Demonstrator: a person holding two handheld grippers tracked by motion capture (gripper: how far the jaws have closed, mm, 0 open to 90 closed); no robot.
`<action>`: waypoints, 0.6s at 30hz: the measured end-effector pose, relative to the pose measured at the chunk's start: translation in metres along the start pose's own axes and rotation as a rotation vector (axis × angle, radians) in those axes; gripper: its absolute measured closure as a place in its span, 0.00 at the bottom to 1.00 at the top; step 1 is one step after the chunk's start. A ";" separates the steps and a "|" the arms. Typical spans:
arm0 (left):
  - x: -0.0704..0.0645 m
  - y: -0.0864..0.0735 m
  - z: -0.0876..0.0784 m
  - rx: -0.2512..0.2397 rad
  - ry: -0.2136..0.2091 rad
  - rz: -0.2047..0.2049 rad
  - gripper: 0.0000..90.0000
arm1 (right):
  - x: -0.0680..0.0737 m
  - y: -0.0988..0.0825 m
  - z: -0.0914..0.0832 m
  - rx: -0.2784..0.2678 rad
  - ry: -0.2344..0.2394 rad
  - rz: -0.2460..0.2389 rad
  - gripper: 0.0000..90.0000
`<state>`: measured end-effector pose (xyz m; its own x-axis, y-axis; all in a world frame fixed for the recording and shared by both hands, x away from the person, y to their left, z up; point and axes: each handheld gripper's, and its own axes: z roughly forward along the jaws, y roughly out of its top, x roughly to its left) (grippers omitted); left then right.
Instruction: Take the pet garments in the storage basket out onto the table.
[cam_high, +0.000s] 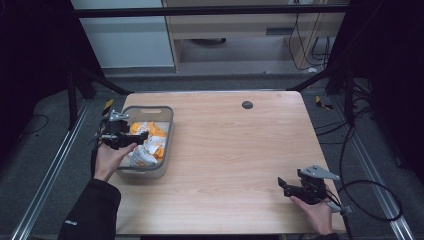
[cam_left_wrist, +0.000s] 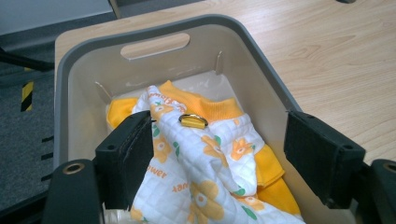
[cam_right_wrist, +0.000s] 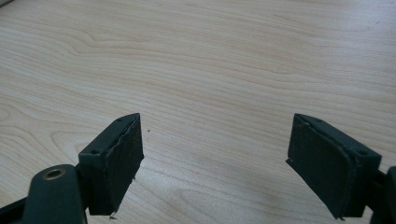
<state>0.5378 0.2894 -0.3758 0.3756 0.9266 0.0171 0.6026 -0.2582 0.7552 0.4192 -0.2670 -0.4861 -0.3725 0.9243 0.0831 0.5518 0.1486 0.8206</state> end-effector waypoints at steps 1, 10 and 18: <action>0.000 0.000 0.001 0.011 -0.001 0.002 0.27 | 0.000 0.000 0.000 0.000 -0.002 -0.003 0.20; 0.003 -0.001 0.011 0.068 -0.005 0.010 0.27 | 0.000 0.000 0.001 0.008 -0.001 -0.004 0.20; 0.008 -0.002 0.019 0.106 0.005 -0.002 0.27 | 0.001 0.000 0.001 0.013 0.006 -0.001 0.20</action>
<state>0.5533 0.2922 -0.3896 0.3714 0.9283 0.0191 0.6746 -0.2840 0.6814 0.4196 -0.2661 -0.4871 -0.3774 0.9220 0.0862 0.5614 0.1538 0.8132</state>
